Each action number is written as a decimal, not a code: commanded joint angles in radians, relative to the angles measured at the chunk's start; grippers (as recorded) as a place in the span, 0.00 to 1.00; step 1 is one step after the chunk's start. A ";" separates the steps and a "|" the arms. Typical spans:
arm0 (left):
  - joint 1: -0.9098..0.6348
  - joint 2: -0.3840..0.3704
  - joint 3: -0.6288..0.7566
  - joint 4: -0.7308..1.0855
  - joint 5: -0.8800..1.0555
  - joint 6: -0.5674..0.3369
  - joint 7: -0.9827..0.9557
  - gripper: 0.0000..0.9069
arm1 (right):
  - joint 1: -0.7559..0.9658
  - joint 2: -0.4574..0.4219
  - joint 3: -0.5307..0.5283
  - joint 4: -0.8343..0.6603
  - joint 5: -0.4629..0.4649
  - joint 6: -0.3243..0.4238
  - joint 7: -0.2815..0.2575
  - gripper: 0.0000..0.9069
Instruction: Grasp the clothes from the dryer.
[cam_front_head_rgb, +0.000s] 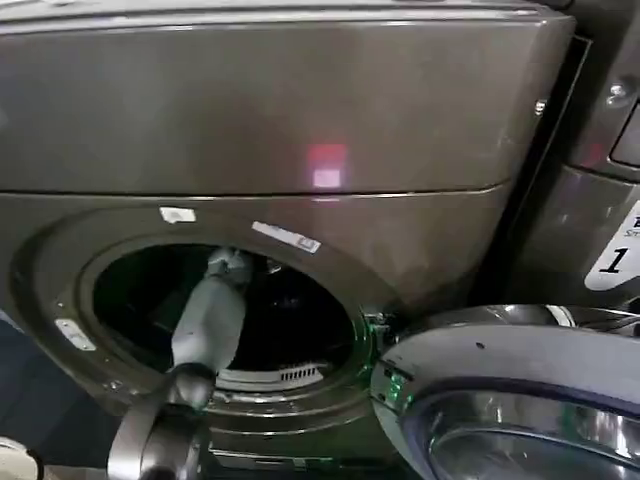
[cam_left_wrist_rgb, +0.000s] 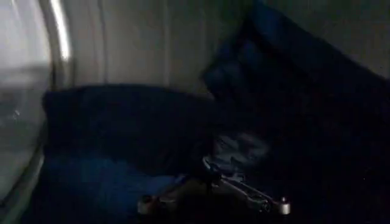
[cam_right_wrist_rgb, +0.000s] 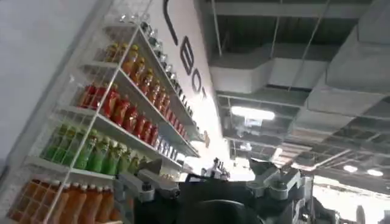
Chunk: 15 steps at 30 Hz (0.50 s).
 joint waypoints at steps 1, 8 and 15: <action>0.005 -0.022 0.015 -0.097 -0.419 0.054 -0.572 0.00 | 0.013 0.000 -0.005 0.009 -0.008 0.022 0.009 1.00; 0.036 -0.057 0.014 -0.158 -0.801 0.209 -0.860 0.00 | 0.015 0.006 0.005 -0.001 -0.012 0.027 0.023 1.00; 0.060 -0.077 0.012 -0.177 -0.869 0.240 -0.949 0.00 | 0.004 0.014 0.036 -0.016 -0.009 0.032 0.021 1.00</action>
